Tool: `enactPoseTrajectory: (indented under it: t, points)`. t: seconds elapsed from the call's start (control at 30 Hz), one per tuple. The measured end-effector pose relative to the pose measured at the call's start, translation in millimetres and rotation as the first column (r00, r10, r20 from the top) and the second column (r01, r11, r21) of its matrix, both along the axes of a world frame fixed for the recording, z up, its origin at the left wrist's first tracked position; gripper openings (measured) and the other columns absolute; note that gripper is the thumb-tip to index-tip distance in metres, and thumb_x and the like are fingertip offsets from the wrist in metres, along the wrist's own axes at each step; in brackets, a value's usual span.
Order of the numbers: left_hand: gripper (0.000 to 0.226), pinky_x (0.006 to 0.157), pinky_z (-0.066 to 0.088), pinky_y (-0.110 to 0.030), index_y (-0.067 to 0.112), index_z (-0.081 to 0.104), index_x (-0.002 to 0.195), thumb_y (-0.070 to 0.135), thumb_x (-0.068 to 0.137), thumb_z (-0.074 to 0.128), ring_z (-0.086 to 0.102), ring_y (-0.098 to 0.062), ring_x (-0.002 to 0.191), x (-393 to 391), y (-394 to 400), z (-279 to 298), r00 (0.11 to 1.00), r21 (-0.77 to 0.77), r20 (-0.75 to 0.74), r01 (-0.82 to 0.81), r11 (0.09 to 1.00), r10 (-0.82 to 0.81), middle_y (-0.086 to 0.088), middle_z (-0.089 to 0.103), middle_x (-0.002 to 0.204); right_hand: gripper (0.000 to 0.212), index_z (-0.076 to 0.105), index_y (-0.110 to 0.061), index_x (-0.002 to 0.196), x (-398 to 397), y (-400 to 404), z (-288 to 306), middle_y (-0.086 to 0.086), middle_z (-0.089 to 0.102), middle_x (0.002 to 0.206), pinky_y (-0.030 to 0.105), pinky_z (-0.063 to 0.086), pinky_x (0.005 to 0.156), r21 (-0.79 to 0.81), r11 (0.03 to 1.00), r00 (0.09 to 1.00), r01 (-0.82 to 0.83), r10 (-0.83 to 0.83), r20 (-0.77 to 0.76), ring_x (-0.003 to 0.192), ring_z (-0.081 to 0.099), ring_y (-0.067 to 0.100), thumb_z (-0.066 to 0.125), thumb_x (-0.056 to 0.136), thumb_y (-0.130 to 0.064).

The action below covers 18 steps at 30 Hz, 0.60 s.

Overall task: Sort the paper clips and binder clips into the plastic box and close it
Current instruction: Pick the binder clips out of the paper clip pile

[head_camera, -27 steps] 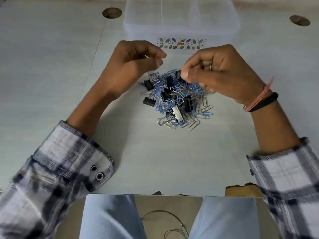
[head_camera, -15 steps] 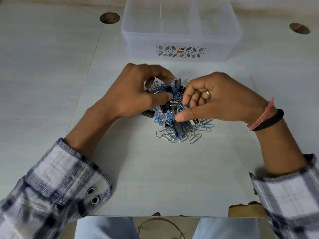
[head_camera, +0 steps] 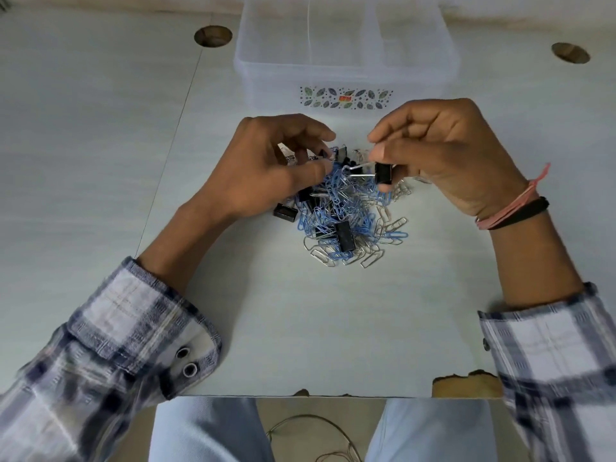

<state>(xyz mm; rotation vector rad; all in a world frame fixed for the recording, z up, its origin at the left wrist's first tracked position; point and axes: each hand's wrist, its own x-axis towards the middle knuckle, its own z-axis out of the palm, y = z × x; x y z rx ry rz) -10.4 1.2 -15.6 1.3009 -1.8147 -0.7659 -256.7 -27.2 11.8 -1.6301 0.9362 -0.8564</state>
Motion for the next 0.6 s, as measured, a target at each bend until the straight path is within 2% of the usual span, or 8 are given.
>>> enactPoseTrajectory:
  t: [0.07, 0.17, 0.23, 0.3, 0.37, 0.47, 0.53, 0.6]
  points:
    - [0.029, 0.065, 0.051, -0.021, 0.008, 0.073, 0.115, 0.014, 0.087, 0.078, 0.071, -0.019, 0.088, 1, 0, 2, 0.987, 0.071, -0.157, 0.019, 0.997, -0.007, -0.007, 0.078, 0.100, 0.012, 0.069, 0.006, 0.099, -1, -3, -2, 0.027, 0.069, 0.084, 0.036, 0.059, 0.062, 0.025, 0.999, 0.996, 0.047, -0.049, 0.074, 0.066, 0.068, 0.034, 0.069, 0.087, 0.005]
    - [0.023, 0.058, 0.051, -0.026, -0.002, 0.069, 0.115, 0.000, 0.093, 0.065, 0.072, -0.028, 0.083, 0, 1, 6, 0.918, 0.177, -0.396, 0.060, 0.982, 0.015, -0.021, 0.074, 0.100, 0.013, 0.069, 0.005, 0.099, 1, -7, -3, 0.020, 0.071, 0.085, 0.037, 0.059, 0.066, 0.099, 0.991, 0.973, 0.086, -0.105, 0.206, 0.075, 0.068, 0.036, 0.061, 0.090, 0.009]
    - [0.023, 0.053, 0.048, -0.029, -0.004, 0.068, 0.113, -0.002, 0.097, 0.052, 0.069, -0.032, 0.075, -1, 0, 9, 0.838, 0.245, -0.543, 0.094, 0.965, 0.057, -0.022, 0.071, 0.097, 0.018, 0.068, 0.005, 0.099, 4, -9, -5, 0.019, 0.071, 0.087, 0.033, 0.057, 0.068, 0.201, 0.974, 0.939, 0.105, -0.164, 0.304, 0.078, 0.069, 0.034, 0.054, 0.091, 0.011]
    - [0.030, 0.051, 0.042, -0.028, -0.003, 0.066, 0.109, 0.003, 0.099, 0.039, 0.063, -0.028, 0.068, -2, -1, 12, 0.738, 0.343, -0.661, 0.137, 0.929, 0.135, -0.020, 0.068, 0.097, 0.022, 0.068, 0.006, 0.101, 8, -12, -7, 0.021, 0.069, 0.089, 0.030, 0.057, 0.069, 0.332, 0.936, 0.887, 0.121, -0.252, 0.387, 0.080, 0.068, 0.031, 0.050, 0.090, 0.012]
    - [0.033, 0.050, 0.039, -0.027, -0.002, 0.065, 0.106, 0.009, 0.099, 0.035, 0.058, -0.024, 0.065, -2, -2, 14, 0.686, 0.422, -0.694, 0.144, 0.895, 0.217, -0.019, 0.068, 0.096, 0.023, 0.067, 0.008, 0.104, 10, -14, -9, 0.023, 0.068, 0.092, 0.031, 0.058, 0.075, 0.416, 0.902, 0.854, 0.115, -0.304, 0.423, 0.086, 0.067, 0.031, 0.050, 0.090, 0.012]
    - [0.029, 0.054, 0.044, -0.026, -0.004, 0.066, 0.105, 0.004, 0.099, 0.040, 0.061, -0.021, 0.064, 0, -4, 14, 0.711, 0.448, -0.638, 0.033, 0.893, 0.294, -0.017, 0.071, 0.093, 0.026, 0.066, 0.011, 0.109, 8, -14, -10, 0.026, 0.066, 0.100, 0.036, 0.058, 0.089, 0.423, 0.903, 0.855, 0.079, -0.280, 0.437, 0.095, 0.068, 0.032, 0.053, 0.086, 0.017]
    - [0.028, 0.057, 0.046, -0.026, -0.004, 0.067, 0.109, 0.003, 0.098, 0.043, 0.062, -0.020, 0.065, 0, -1, 18, 0.705, 0.470, -0.622, -0.012, 0.882, 0.341, -0.016, 0.072, 0.093, 0.031, 0.065, 0.012, 0.112, 8, -12, -9, 0.024, 0.067, 0.099, 0.035, 0.057, 0.093, 0.405, 0.912, 0.859, 0.061, -0.254, 0.444, 0.095, 0.070, 0.029, 0.055, 0.084, 0.020]
    - [0.028, 0.055, 0.045, -0.025, -0.001, 0.067, 0.114, 0.010, 0.100, 0.046, 0.059, -0.018, 0.064, -2, 3, 25, 0.675, 0.524, -0.637, 0.026, 0.851, 0.372, -0.014, 0.072, 0.092, 0.031, 0.064, 0.013, 0.113, 10, -10, -8, 0.022, 0.069, 0.095, 0.033, 0.057, 0.092, 0.398, 0.916, 0.852, 0.052, -0.248, 0.460, 0.094, 0.070, 0.028, 0.056, 0.084, 0.020]
